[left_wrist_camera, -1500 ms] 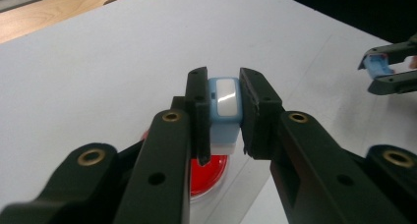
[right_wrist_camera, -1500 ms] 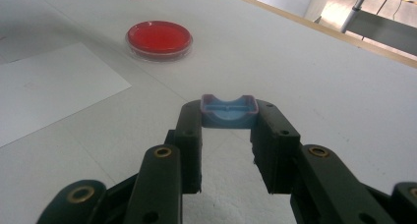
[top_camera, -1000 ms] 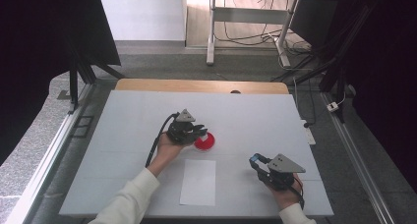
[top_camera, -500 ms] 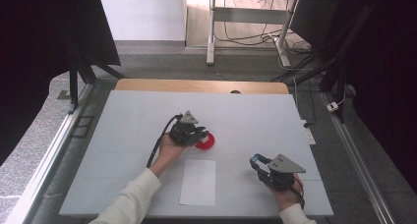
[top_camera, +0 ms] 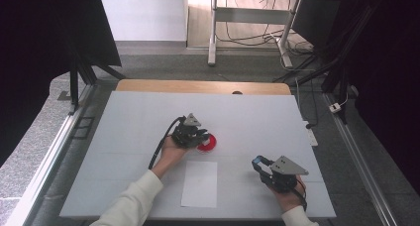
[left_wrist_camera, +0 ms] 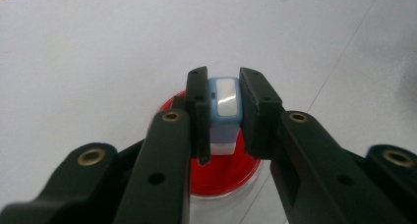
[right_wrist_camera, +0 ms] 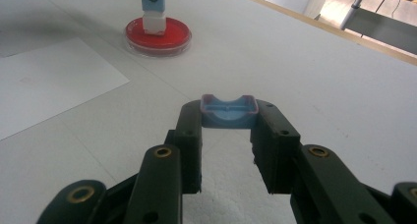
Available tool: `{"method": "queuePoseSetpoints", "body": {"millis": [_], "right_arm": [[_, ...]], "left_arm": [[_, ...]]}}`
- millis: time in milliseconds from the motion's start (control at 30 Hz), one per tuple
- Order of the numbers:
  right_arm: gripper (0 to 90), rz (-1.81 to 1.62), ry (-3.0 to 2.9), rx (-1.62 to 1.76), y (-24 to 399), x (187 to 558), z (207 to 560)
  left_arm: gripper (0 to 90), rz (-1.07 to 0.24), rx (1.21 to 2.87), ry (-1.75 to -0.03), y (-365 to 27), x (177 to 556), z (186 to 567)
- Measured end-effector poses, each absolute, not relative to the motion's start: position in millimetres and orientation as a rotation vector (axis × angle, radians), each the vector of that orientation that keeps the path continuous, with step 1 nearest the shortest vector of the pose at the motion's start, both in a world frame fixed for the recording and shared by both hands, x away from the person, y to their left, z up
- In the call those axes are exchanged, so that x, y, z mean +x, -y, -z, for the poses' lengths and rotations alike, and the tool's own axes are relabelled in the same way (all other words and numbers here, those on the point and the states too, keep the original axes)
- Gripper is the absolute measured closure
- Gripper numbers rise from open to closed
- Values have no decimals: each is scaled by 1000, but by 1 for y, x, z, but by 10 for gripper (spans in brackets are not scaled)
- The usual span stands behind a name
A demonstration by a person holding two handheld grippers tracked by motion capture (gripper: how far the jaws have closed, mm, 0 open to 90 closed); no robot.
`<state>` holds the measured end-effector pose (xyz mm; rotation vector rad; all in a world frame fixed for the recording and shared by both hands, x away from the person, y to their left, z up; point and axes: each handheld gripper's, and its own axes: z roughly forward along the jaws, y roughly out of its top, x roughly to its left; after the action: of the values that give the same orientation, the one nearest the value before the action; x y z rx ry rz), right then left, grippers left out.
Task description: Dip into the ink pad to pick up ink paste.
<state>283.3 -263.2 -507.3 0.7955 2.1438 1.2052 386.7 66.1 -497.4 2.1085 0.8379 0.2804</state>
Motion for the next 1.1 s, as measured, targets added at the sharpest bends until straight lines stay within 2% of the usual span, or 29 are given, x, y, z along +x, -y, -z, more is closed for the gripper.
{"method": "queuePoseSetpoints", "body": {"millis": [1100], "right_arm": [[655,-1202,-2146,787,261,283,509]], "left_arm": [[756,-338,2166,-813,-57,383,501]]}}
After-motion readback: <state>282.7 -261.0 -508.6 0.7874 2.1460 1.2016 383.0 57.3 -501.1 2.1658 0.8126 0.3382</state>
